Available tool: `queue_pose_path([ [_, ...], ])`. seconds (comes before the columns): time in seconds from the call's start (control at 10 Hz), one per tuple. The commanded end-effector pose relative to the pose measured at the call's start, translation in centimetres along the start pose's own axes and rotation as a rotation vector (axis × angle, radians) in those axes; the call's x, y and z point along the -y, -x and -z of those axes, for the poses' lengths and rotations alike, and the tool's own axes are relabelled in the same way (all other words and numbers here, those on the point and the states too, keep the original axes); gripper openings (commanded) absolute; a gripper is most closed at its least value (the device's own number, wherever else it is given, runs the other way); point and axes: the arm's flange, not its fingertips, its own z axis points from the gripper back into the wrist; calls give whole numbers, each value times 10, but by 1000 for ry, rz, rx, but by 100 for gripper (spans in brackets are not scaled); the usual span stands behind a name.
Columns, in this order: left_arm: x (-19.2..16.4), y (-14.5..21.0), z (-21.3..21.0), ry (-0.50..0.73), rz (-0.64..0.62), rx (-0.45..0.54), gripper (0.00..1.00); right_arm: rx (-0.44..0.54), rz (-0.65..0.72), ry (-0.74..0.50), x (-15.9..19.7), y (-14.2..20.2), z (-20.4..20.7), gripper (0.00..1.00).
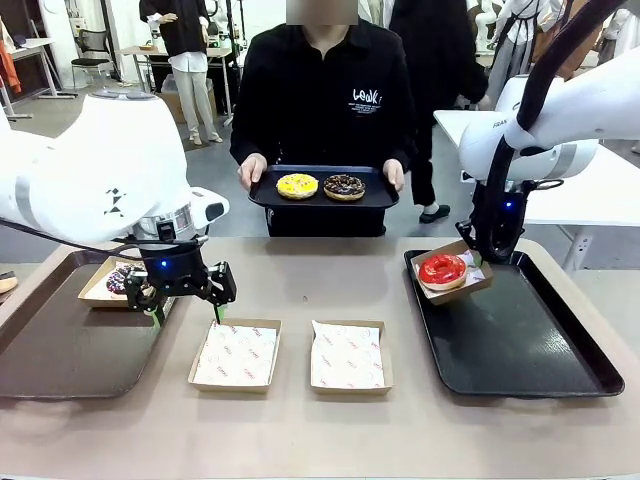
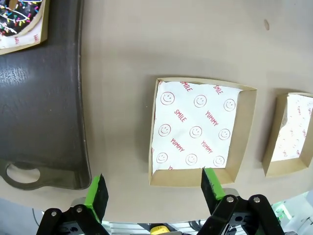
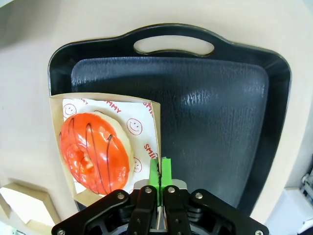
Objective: Individually package the donuts and arrange them on the tray.
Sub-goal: Place the picked Paper togo box on the Handle tray while simultaneously picking up another Paper togo box from the table with the other hand.
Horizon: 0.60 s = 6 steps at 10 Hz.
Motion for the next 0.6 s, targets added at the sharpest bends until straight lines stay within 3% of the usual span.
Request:
queue_pose_path([
  [0.0, 4, 2, 20, -27, -18, 22, 100, 17, 27, 20, -5, 1, 7, 1],
  [0.5, 6, -1, 49, -42, 14, 50, 100, 16, 49, 22, -3, 1, 9, 1],
])
